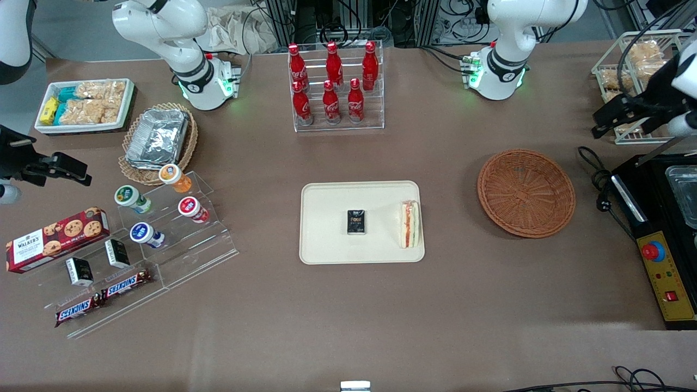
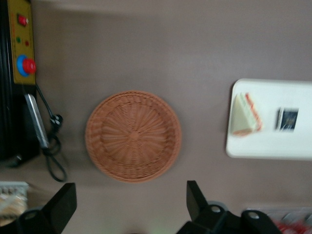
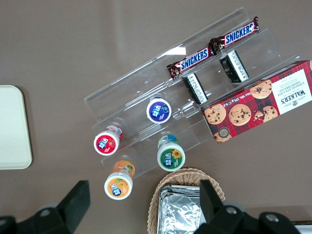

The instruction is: Place sandwich from basket to tray

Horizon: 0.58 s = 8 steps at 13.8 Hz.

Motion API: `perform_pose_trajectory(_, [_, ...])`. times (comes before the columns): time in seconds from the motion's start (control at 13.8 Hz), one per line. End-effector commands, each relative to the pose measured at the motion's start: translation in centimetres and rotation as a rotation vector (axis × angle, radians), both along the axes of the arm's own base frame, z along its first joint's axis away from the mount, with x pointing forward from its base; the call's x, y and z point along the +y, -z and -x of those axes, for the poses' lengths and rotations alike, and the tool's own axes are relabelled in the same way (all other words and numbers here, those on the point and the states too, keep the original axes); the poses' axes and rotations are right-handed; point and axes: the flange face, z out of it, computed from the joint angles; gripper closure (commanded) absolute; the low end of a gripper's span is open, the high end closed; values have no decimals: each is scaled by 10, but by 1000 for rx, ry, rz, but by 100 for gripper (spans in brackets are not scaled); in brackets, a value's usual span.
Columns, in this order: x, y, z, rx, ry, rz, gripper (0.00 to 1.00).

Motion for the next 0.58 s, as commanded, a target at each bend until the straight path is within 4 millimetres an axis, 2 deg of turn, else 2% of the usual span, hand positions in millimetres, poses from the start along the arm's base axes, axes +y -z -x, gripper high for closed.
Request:
perform_pose_trajectory(0.0, [3,-2,12,-25,84,-8,0])
perform_pose_trajectory(0.14, [-34,-6,11,-38,55,-102,0])
perform_pose_trajectory(0.22, [-40,-4,8,-40,35,-108,0])
perform_pose_trajectory(0.51, [-40,-7,5,-35,51,-100,0])
